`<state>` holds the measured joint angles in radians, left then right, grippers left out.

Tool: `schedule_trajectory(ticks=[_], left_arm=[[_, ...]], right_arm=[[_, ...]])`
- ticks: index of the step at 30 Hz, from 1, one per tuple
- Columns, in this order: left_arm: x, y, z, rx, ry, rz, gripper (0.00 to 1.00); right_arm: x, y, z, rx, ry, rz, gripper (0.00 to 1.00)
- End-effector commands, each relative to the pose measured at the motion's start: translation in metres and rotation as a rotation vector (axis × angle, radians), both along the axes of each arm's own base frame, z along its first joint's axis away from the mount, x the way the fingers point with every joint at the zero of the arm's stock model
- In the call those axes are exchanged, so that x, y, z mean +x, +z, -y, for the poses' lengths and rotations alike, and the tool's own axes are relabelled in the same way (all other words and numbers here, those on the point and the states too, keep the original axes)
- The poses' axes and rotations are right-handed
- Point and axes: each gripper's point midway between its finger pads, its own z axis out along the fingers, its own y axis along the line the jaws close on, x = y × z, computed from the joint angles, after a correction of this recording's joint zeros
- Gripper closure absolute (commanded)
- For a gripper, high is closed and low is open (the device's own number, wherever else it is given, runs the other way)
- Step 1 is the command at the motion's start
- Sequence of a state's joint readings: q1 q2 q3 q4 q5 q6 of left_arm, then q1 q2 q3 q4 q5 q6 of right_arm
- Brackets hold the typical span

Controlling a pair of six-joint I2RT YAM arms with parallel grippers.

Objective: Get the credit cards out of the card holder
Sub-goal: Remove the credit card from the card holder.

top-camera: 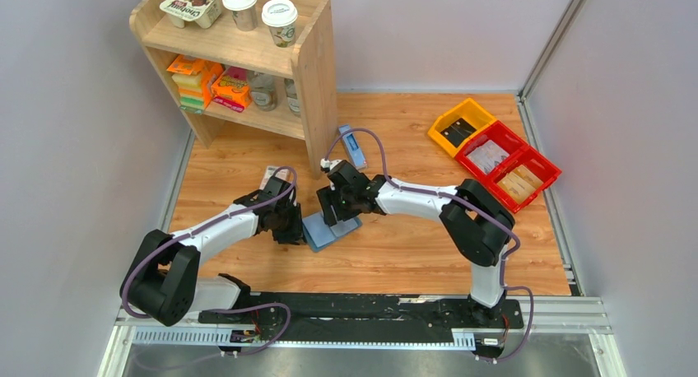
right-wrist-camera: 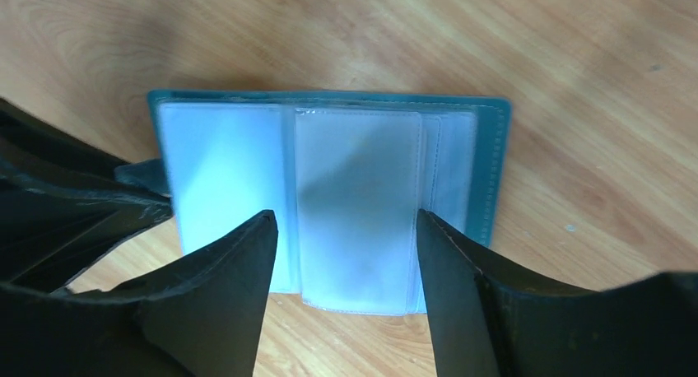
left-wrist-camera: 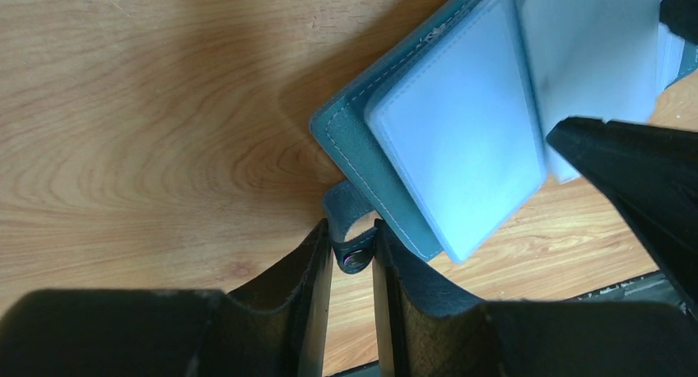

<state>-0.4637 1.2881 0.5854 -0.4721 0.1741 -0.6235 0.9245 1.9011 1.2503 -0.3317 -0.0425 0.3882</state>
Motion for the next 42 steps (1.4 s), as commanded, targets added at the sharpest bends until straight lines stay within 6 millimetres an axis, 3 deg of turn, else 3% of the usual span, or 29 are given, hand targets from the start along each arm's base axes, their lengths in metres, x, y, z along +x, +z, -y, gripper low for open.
schedule_trajectory(ticks=[1, 13, 20, 26, 29, 33, 36, 42], left_arm=[[0.004, 0.002, 0.005, -0.025, 0.004, 0.014, 0.69], [0.004, 0.001, 0.005, -0.028, 0.008, 0.015, 0.69], [0.004, 0.002, 0.004, -0.025, 0.014, 0.021, 0.69], [0.005, 0.007, 0.002, -0.027, 0.033, 0.045, 0.69], [0.008, 0.015, -0.003, -0.02, 0.064, 0.088, 0.67], [0.012, 0.029, -0.012, -0.006, 0.115, 0.145, 0.57], [0.017, 0.046, -0.016, -0.011, 0.156, 0.209, 0.48], [0.029, 0.079, -0.013, -0.064, 0.192, 0.303, 0.42]], right_arm=[[-0.022, 0.014, -0.022, 0.121, 0.073, -0.07, 0.37], [-0.038, 0.03, -0.046, 0.268, 0.152, -0.141, 0.4], [-0.043, 0.044, -0.056, 0.326, 0.187, -0.159, 0.35], [-0.049, 0.029, -0.058, 0.32, 0.194, -0.212, 0.35], [-0.048, 0.015, -0.056, 0.3, 0.173, -0.243, 0.37], [-0.043, 0.015, -0.053, 0.306, 0.155, -0.251, 0.41], [-0.037, 0.028, -0.052, 0.329, 0.15, -0.23, 0.41], [-0.013, 0.057, -0.037, 0.354, 0.113, -0.14, 0.4]])
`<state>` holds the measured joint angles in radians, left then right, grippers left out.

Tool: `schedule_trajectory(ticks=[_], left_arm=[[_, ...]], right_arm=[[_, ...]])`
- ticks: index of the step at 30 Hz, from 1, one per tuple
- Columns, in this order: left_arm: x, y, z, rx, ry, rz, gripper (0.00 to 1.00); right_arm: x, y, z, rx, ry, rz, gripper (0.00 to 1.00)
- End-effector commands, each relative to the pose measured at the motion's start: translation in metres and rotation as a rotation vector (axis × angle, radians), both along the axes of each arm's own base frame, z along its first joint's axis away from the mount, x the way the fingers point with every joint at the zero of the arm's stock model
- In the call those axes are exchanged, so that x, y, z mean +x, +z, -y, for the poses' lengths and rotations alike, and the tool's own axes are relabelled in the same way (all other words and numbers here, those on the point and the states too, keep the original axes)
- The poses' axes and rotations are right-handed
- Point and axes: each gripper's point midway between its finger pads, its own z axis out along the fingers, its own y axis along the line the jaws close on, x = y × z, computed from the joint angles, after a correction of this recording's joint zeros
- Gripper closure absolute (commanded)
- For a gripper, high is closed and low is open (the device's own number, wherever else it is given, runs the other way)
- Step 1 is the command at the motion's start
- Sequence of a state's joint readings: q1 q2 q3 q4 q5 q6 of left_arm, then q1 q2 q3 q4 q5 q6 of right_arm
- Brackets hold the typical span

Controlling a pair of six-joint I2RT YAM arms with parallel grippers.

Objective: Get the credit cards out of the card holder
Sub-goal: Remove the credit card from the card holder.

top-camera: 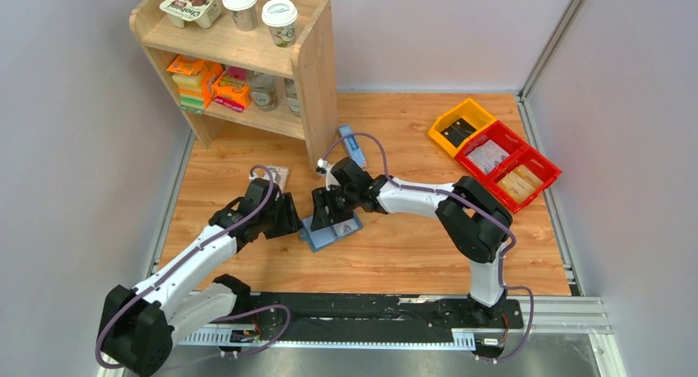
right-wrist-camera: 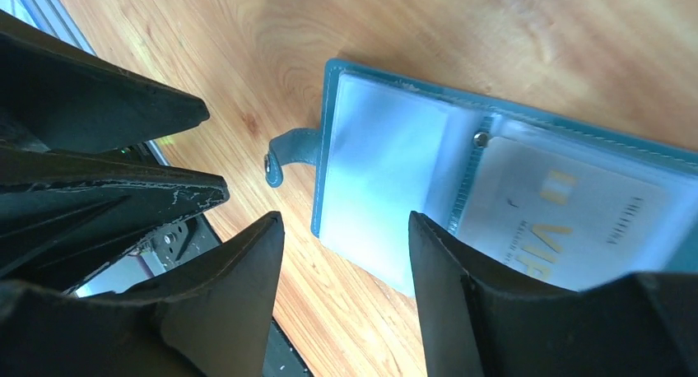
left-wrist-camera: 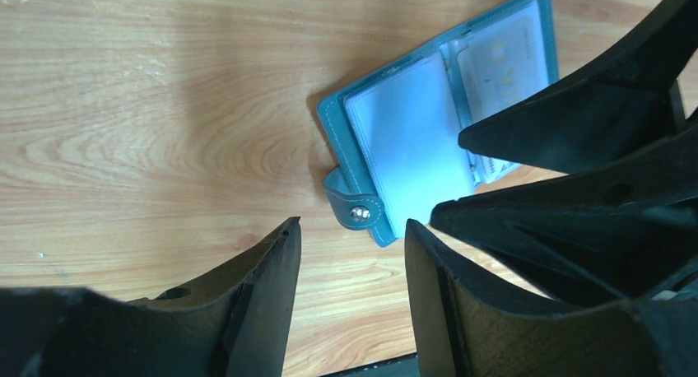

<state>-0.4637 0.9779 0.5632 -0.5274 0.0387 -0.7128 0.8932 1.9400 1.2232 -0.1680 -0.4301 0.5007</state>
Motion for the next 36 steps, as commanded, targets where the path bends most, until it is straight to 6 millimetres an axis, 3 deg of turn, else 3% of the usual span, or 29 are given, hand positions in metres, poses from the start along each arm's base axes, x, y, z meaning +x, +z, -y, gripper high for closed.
schedule_trajectory(ticks=[1, 7, 11, 13, 24, 36], left_arm=[[0.018, 0.035, 0.012, -0.081, 0.024, 0.098, 0.41], [0.04, 0.065, 0.062, -0.335, -0.04, 0.145, 0.4], [0.05, 0.063, 0.083, -0.415, -0.062, 0.105, 0.46], [0.053, 0.052, 0.091, -0.425, -0.061, 0.067, 0.49], [0.055, 0.004, 0.095, -0.451, 0.021, -0.009, 0.53], [0.045, -0.038, 0.082, -0.427, 0.128, -0.085, 0.52]], right_arm=[[0.027, 0.045, 0.01, 0.066, -0.053, 0.118, 0.39], [0.056, 0.031, 0.047, -0.014, -0.166, 0.153, 0.44], [0.064, 0.017, 0.063, -0.07, -0.192, 0.167, 0.48], [0.066, 0.01, 0.066, -0.091, -0.2, 0.166, 0.5], [0.059, -0.011, 0.067, -0.105, -0.176, 0.129, 0.63], [0.039, -0.03, 0.067, -0.073, -0.171, 0.037, 0.68]])
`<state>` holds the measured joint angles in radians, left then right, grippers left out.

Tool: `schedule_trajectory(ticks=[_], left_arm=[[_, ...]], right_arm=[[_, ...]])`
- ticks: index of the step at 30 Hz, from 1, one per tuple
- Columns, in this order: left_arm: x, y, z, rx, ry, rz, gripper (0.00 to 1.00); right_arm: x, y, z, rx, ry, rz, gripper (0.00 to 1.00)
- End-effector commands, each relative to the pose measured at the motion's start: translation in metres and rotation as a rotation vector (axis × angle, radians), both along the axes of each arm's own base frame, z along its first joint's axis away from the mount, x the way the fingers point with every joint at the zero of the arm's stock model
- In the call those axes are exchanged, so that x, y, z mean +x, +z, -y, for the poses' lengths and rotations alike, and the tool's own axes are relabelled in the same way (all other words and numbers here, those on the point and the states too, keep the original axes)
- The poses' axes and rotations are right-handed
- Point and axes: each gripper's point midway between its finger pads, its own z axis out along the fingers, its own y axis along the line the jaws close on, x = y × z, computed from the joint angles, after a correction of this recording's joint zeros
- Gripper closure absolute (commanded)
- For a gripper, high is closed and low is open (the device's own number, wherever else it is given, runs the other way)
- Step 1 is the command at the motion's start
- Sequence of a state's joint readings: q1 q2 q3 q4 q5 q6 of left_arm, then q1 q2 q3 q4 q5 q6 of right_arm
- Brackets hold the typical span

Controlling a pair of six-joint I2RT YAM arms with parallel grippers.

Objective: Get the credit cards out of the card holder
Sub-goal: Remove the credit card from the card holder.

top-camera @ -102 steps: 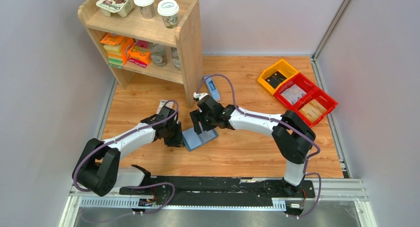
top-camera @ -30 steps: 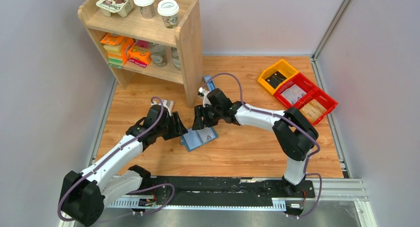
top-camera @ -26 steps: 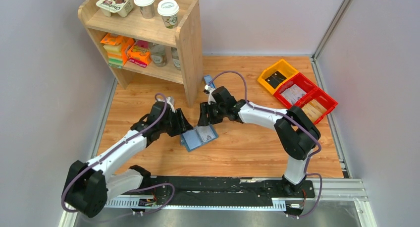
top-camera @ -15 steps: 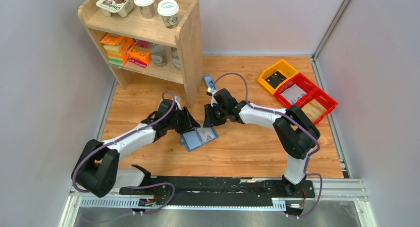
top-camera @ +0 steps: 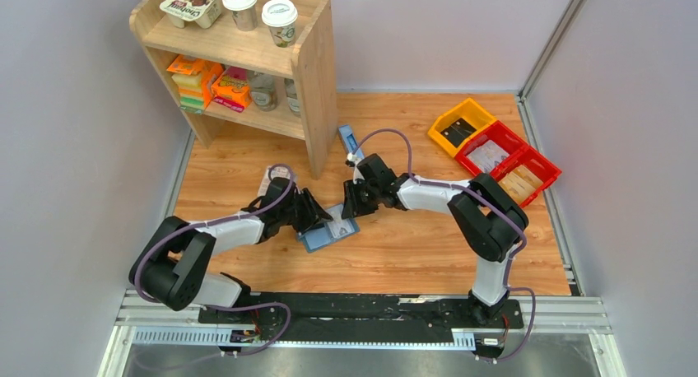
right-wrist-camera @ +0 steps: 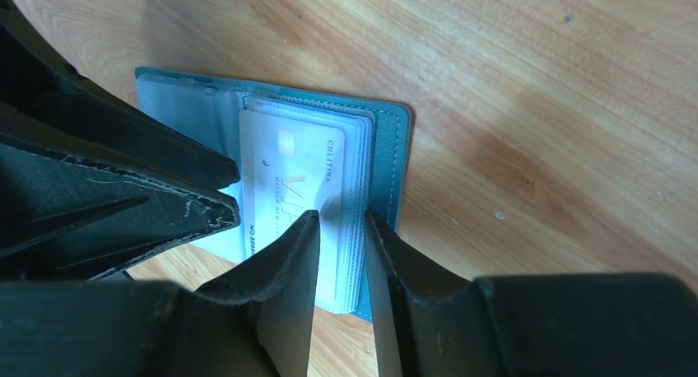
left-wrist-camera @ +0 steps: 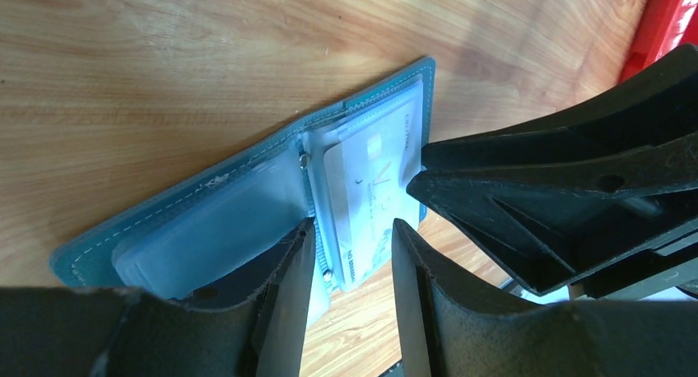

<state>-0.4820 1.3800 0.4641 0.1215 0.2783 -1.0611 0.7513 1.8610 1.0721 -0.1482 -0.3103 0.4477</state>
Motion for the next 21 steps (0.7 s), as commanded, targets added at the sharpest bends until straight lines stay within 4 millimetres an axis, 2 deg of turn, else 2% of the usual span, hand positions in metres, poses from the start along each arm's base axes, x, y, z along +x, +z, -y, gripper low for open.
schedule_trajectory(ticks=[1, 7, 13, 21], left_arm=[[0.004, -0.005, 0.0, -0.03, 0.052, 0.008, 0.52], [-0.002, -0.014, -0.001, -0.067, 0.081, -0.007, 0.52], [0.002, 0.003, 0.005, -0.145, 0.085, 0.061, 0.58], [0.009, 0.039, 0.008, -0.233, 0.093, 0.183, 0.62]], right_arm=[[-0.01, -0.007, -0.006, 0.044, 0.011, -0.038, 0.68], [-0.014, -0.012, -0.007, 0.052, 0.008, -0.065, 0.68], [-0.014, -0.017, -0.005, 0.039, 0.0, -0.078, 0.69], [-0.015, -0.019, -0.005, 0.037, -0.001, -0.086, 0.69]])
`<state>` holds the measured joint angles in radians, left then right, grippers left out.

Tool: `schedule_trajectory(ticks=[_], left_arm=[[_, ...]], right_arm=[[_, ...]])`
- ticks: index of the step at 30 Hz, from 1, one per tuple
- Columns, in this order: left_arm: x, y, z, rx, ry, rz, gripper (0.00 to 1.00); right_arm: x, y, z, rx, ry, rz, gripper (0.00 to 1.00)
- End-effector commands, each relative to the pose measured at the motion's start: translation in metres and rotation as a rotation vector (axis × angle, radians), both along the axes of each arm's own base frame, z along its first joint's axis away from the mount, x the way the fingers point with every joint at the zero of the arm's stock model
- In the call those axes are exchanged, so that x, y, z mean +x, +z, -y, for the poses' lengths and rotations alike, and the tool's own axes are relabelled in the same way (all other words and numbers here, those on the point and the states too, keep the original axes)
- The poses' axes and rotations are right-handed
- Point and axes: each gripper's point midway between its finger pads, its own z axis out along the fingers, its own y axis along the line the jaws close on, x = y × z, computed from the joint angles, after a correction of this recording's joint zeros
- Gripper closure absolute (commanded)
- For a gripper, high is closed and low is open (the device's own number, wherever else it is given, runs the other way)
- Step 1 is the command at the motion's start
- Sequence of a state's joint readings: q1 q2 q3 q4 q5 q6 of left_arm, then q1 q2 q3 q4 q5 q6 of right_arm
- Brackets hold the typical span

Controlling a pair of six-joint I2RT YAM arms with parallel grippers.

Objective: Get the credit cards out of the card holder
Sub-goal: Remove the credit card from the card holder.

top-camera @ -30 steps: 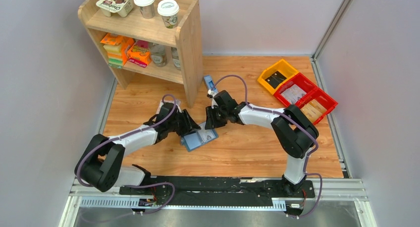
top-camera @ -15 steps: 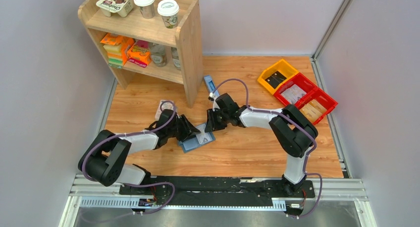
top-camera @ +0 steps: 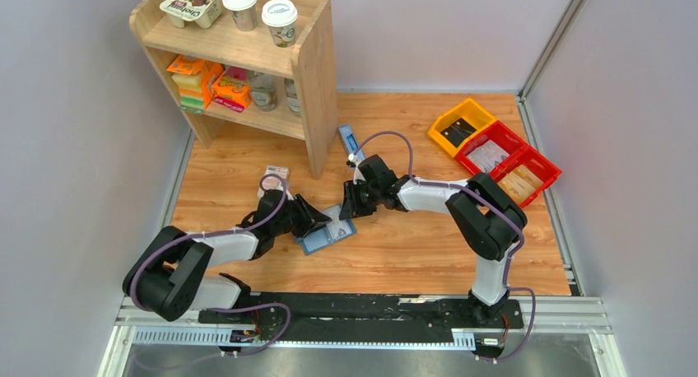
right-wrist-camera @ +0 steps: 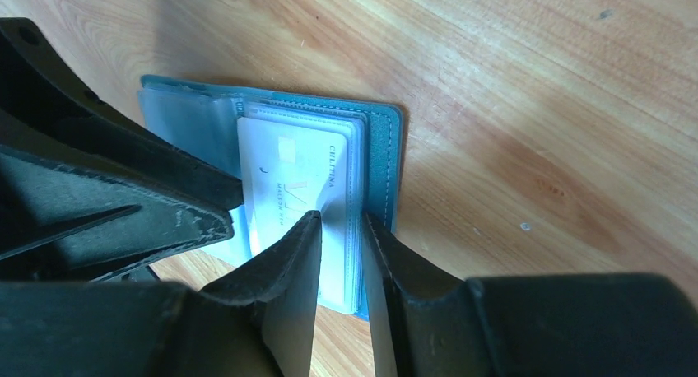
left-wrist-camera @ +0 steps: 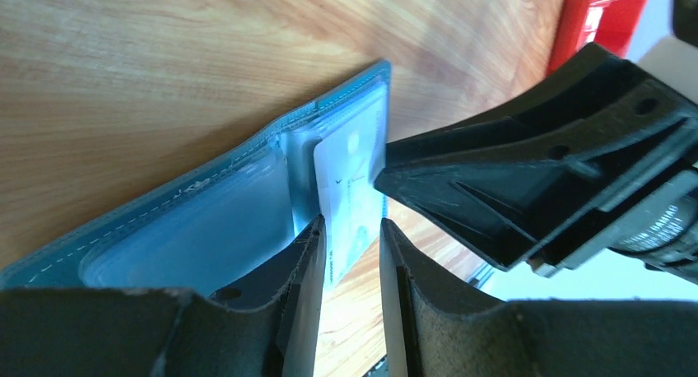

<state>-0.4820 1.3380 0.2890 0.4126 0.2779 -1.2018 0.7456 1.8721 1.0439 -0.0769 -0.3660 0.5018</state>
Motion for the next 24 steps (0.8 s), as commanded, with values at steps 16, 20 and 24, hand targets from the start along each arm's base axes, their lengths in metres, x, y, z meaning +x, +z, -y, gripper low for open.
schedule_trajectory(ticks=[16, 20, 24], left_arm=[[0.016, 0.039, 0.02, -0.149, -0.029, 0.152, 0.66], [0.019, 0.037, 0.024, -0.146, -0.034, 0.151, 0.65], [0.022, 0.04, 0.028, -0.149, -0.044, 0.165, 0.64]], right_arm=[[-0.013, -0.023, 0.0, -0.022, 0.015, -0.068, 0.74], [-0.014, -0.023, -0.001, -0.018, 0.019, -0.074, 0.77], [-0.016, -0.024, -0.002, -0.01, 0.024, -0.083, 0.81]])
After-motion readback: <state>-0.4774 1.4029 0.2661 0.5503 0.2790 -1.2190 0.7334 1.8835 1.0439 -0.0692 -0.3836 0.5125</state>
